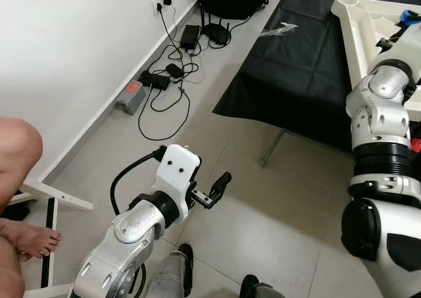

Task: Building children table

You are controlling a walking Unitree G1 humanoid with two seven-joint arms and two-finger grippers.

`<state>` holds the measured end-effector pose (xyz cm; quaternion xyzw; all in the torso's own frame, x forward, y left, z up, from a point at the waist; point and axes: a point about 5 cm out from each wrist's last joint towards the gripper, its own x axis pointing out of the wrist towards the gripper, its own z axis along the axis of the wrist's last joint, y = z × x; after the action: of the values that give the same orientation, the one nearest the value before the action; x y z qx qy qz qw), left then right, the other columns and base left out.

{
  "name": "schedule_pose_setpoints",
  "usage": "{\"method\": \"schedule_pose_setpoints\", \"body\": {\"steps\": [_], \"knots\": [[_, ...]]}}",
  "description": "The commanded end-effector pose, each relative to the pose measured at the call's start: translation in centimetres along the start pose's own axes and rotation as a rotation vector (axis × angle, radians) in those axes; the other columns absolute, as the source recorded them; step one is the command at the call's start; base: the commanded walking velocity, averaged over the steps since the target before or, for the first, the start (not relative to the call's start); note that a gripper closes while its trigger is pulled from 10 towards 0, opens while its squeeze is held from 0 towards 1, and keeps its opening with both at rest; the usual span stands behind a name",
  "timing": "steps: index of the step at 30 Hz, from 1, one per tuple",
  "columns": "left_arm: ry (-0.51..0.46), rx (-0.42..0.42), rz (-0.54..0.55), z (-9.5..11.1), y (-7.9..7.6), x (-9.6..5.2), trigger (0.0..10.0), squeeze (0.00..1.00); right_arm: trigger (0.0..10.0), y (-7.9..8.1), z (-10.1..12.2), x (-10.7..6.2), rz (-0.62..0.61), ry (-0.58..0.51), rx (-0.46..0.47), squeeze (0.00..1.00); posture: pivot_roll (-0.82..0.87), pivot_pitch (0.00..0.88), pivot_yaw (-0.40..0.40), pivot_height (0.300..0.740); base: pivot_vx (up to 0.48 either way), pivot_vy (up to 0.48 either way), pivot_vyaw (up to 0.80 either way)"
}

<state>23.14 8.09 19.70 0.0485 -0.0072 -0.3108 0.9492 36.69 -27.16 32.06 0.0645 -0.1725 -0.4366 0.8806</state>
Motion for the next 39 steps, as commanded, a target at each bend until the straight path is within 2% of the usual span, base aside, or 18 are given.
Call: {"method": "schedule_pose_setpoints", "body": {"steps": [1, 4, 8, 10, 12, 16, 19, 20, 23, 24, 26, 27, 29, 32, 33, 35, 37, 39], "knots": [[0.024, 0.0, -0.007, -0.6, -0.1, -0.2, 10.0, 0.0, 10.0, -3.0, -4.4, 0.1, -0.201, 0.233, -0.001, 0.0, 0.19, 0.299, 0.023, 0.74, 0.0, 0.0, 0.0], [0.024, 0.002, -0.008, -0.6, -0.1, -0.2, 10.0, 0.0, 10.0, -3.4, -4.6, 0.1, -0.267, 0.258, -0.014, 0.0, 0.19, 0.301, 0.024, 0.74, 0.0, 0.0, 0.0], [0.024, 0.003, -0.008, -0.6, 0.0, -0.2, 10.0, 0.0, 10.0, -3.5, -4.5, 0.1, -0.265, 0.244, -0.024, 0.0, 0.19, 0.303, 0.025, 0.74, 0.0, 0.0, 0.0], [0.024, 0.004, -0.008, -0.6, 0.0, -0.2, 10.0, 0.0, 10.0, -3.3, -4.4, 0.1, -0.254, 0.232, -0.03, 0.0, 0.19, 0.302, 0.023, 0.74, 0.0, 0.0, 0.0], [0.025, 0.007, -0.008, -0.6, 0.0, -0.2, 10.0, 0.0, 10.0, -2.5, -4.0, 0.0, -0.194, 0.215, 0.004, 0.0, 0.19, 0.305, 0.022, 0.74, 0.0, 0.0, 0.0], [0.023, 0.009, -0.006, -0.6, 0.1, -0.2, 10.0, 0.0, 10.0, 2.9, -2.0, -1.6, 0.301, 0.154, 0.16, 0.0, 0.19, 0.307, 0.02, 0.74, 0.0, 0.0, 0.0], [0.022, 0.011, -0.006, -0.6, 0.1, -0.1, 10.0, 0.0, 10.0, 5.0, -1.7, -3.1, 0.554, 0.172, 0.171, 0.0, 0.19, 0.309, 0.023, 0.74, 0.0, 0.0, 0.0], [0.022, 0.011, -0.006, -0.6, 0.1, -0.1, 10.0, 0.0, 10.0, 5.0, -1.7, -3.1, 0.554, 0.172, 0.171, 0.0, 0.19, 0.309, 0.023, 0.74, 0.0, 0.0, 0.0], [0.019, 0.012, -0.005, -0.5, 0.1, 0.0, 10.0, 0.0, 10.0, 6.5, -1.6, -4.7, 0.778, 0.2, 0.218, 0.0, 0.18, 0.311, 0.016, 0.74, 0.0, 0.0, 0.0], [0.019, 0.012, -0.005, -0.5, 0.1, 0.0, 10.0, 0.0, 10.0, 6.5, -1.6, -4.7, 0.778, 0.2, 0.218, 0.0, 0.18, 0.311, 0.016, 0.74, 0.0, 0.0, 0.0], [0.018, 0.013, -0.004, -0.5, 0.1, 0.0, 10.0, 0.0, 10.0, 7.1, -1.9, -5.7, 0.939, 0.211, 0.189, 0.0, 0.18, 0.311, 0.016, 0.74, 0.0, 0.0, 0.0], [0.018, 0.013, -0.004, -0.5, 0.1, 0.0, 10.0, 0.0, 10.0, 7.1, -1.9, -5.7, 0.939, 0.211, 0.189, 0.0, 0.18, 0.311, 0.016, 0.74, 0.0, 0.0, 0.0], [0.016, 0.014, -0.005, -0.5, 0.1, 0.0, 10.0, 0.0, 10.0, 7.4, -2.2, -6.2, 1.049, 0.225, 0.163, 0.0, 0.18, 0.314, 0.013, 0.74, 0.0, 0.0, 0.0], [0.015, 0.015, -0.006, -0.5, 0.1, 0.0, 10.0, 0.0, 10.0, 7.5, -2.3, -6.4, 1.093, 0.229, 0.164, 0.0, 0.18, 0.316, 0.016, 0.74, 0.0, 0.0, 0.0], [0.014, 0.014, -0.007, -0.5, 0.0, 0.0, 10.0, 0.0, 10.0, 7.7, -2.0, -6.7, 1.182, 0.214, 0.207, 0.0, 0.18, 0.314, 0.014, 0.74, 0.0, 0.0, 0.0], [0.014, 0.014, -0.007, -0.5, 0.0, 0.0, 10.0, 0.0, 10.0, 7.7, -2.0, -6.7, 1.182, 0.214, 0.207, 0.0, 0.18, 0.314, 0.014, 0.74, 0.0, 0.0, 0.0], [0.013, 0.016, -0.007, -0.5, 0.1, 0.1, 10.0, 0.0, 10.0, 8.2, -1.1, -7.3, 1.281, 0.198, 0.315, 0.0, 0.17, 0.315, 0.013, 0.74, 0.0, 0.0, 0.0], [0.012, 0.017, -0.007, -0.5, 0.1, 0.1, 10.0, 0.0, 10.0, 8.3, -0.7, -7.5, 1.32, 0.192, 0.352, 0.0, 0.17, 0.315, 0.011, 0.74, 0.0, 0.0, 0.0]]}}
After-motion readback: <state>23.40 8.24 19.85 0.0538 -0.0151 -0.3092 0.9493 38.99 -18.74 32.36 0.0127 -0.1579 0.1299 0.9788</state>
